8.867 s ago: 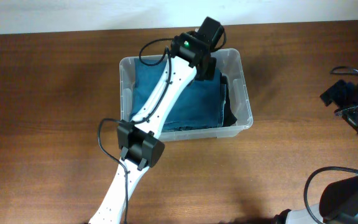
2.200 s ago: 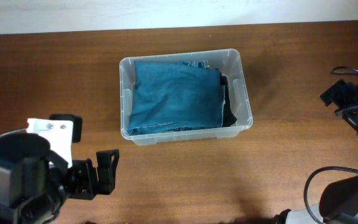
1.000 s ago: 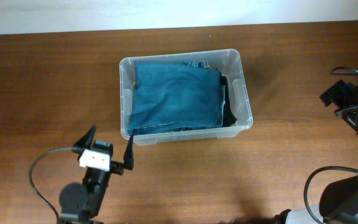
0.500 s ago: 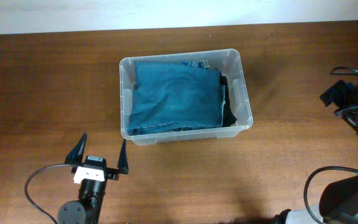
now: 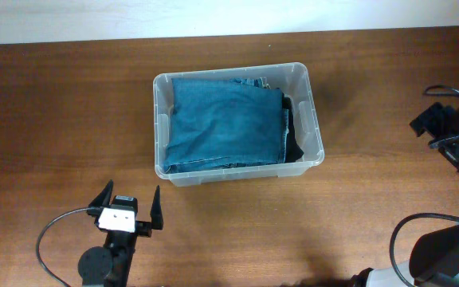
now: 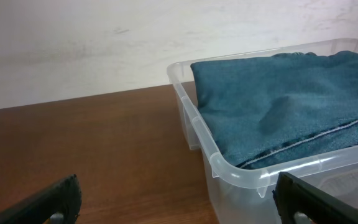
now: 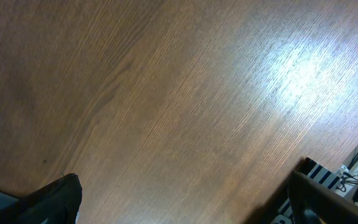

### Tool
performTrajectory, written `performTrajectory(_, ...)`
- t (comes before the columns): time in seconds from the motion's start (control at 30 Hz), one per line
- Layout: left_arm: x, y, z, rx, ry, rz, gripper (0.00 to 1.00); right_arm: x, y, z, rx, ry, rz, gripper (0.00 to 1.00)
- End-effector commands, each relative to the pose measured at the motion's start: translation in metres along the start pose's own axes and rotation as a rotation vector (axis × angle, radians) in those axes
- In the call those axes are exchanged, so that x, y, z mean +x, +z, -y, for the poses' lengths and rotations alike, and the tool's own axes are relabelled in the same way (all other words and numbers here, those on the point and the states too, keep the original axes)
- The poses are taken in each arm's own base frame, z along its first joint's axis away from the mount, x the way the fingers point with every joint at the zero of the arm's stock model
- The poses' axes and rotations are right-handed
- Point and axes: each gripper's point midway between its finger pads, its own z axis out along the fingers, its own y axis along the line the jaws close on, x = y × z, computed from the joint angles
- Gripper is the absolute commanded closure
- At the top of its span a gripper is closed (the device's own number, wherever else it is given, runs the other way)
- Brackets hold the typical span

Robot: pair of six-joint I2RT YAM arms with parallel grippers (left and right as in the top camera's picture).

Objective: Pack container

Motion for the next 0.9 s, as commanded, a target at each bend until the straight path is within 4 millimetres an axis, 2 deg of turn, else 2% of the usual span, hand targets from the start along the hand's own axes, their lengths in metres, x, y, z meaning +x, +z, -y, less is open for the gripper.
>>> performTrajectory(0.0,0.0008,-0.0001,0.0018,0.012,0.009,0.002,0.01,-0.0015,-0.0041,0.0034,0.001,0.016,0.016,0.02)
performTrajectory(0.87,0.0008,-0.0001,0.0018,0.012,0.009,0.002,0.01,-0.0017,-0.0001,0.0025,0.008,0.014,0.005,0.02)
